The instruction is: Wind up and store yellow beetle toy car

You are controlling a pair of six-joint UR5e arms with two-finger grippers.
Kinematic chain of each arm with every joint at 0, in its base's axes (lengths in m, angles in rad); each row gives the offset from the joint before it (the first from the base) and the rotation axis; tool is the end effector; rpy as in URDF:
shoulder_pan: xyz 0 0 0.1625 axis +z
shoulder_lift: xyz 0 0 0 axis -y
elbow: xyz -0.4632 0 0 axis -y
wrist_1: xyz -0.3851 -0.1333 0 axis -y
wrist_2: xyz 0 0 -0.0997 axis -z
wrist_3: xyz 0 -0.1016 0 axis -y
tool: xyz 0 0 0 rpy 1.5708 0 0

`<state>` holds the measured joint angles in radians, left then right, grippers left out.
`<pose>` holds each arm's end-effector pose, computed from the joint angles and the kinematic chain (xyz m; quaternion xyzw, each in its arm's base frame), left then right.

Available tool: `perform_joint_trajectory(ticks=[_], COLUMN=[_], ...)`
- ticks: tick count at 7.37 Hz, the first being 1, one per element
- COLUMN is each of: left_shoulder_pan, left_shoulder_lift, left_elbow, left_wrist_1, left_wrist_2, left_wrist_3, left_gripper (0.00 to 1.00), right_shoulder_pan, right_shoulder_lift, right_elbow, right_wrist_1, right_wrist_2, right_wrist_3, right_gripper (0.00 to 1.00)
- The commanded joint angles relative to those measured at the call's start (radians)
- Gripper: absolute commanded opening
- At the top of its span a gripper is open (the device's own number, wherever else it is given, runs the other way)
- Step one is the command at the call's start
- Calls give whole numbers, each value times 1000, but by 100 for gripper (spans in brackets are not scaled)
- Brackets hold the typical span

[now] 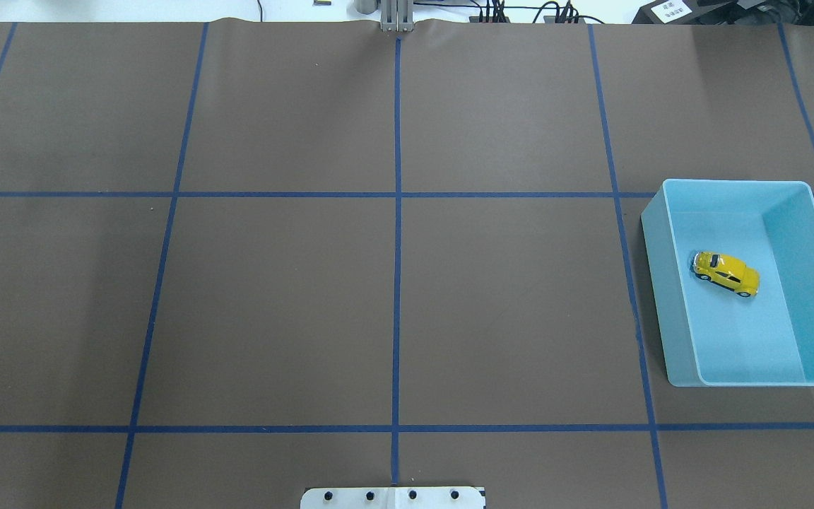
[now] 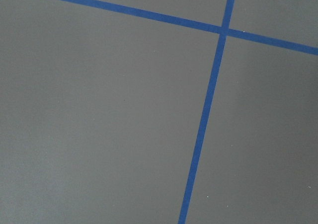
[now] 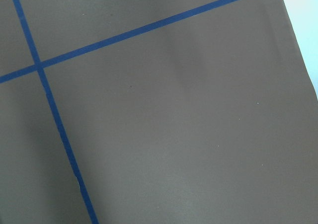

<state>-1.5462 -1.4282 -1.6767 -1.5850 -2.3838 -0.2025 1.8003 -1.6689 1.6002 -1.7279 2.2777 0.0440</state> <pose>-0.0492 -0.4185 0.7072 -0.0551 0.3917 -0.0860 0.9144 0.1608 -0.3924 0.7475 -0.0734 -0.3522 0.1657 0.9182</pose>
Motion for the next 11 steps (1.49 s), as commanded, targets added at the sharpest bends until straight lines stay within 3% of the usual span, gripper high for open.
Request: perform_joint_trajectory(ticks=[1, 3, 4, 6, 7, 8, 11], left_shoulder_pan=[2, 0, 0, 0, 0, 0, 0], left_shoulder_lift=[0, 0, 0, 0, 0, 0, 0], left_elbow=[0, 0, 0, 0, 0, 0, 0], left_wrist_1=[0, 0, 0, 0, 0, 0, 0], left_wrist_2=[0, 0, 0, 0, 0, 0, 0], left_wrist_3=[0, 0, -2, -3, -3, -3, -3], left_gripper=[100, 100, 100, 100, 100, 100, 100], right_shoulder_pan=[-78, -203, -217, -217, -216, -216, -216], right_shoulder_lift=[20, 125, 135, 135, 95, 83, 84], right_elbow=[-2, 13, 18, 53, 97, 102, 115], right_wrist_1=[8, -2, 5, 4, 2, 2, 4], right_wrist_2=[-4, -40, -32, -30, -27, -23, 43], right_wrist_3=[30, 434, 489, 408, 200, 106, 105], right_gripper=[100, 100, 100, 100, 100, 100, 100])
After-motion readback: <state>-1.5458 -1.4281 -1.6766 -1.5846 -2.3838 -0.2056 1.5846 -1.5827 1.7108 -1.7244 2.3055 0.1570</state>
